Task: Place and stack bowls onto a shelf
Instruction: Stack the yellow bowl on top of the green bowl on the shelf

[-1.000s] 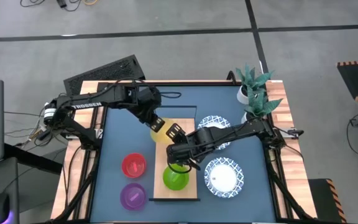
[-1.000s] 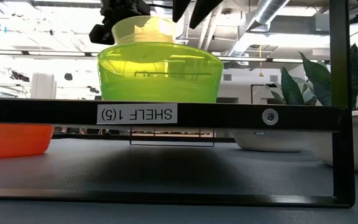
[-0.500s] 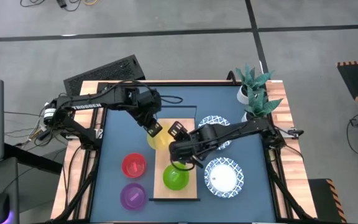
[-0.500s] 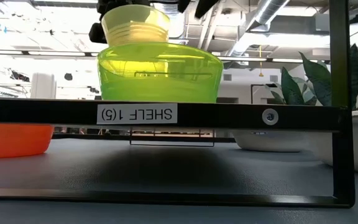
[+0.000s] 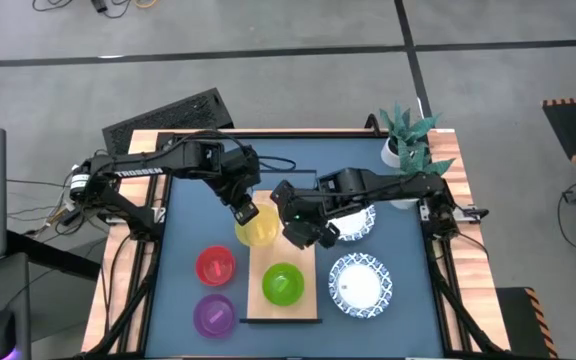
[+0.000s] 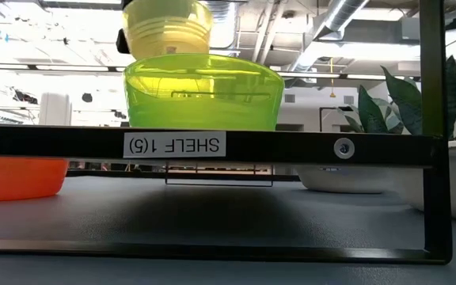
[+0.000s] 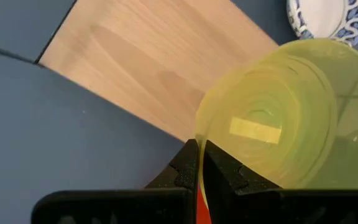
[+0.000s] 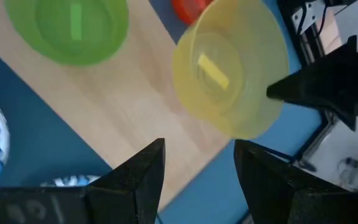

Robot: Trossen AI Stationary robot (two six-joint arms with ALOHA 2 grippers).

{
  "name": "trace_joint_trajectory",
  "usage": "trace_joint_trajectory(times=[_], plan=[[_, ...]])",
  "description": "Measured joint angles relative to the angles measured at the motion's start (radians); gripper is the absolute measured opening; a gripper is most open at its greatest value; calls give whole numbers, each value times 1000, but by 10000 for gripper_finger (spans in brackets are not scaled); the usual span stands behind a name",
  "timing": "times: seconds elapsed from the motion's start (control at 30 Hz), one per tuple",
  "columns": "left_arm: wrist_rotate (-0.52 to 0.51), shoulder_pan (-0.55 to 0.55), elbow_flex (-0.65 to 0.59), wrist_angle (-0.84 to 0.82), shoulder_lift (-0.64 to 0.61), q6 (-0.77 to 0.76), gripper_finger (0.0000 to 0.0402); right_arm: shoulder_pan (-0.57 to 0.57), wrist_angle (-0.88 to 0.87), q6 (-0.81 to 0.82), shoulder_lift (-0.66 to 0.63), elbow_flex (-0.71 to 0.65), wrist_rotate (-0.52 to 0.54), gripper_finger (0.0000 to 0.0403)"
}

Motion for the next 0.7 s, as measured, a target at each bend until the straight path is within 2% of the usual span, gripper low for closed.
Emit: trace_joint_trajectory(times=[0.2, 0.27, 0.47, 0.57, 0.7], plan=[[49, -6, 0, -12, 1, 33, 0, -7, 17, -102, 3, 0, -32, 217], [50, -7, 0, -12, 1, 32, 0, -14, 9, -82, 3, 0, -36, 217], [64, -14, 0, -10, 0, 51, 0, -88, -121, 107, 3, 0, -55, 212], [51, -25, 0, -8, 0, 61, 0, -145, -148, 244, 3, 0, -127, 198], [-35, -40, 0, 0, 0, 43, 0, -223, -164, 502, 3, 0, -230, 176]])
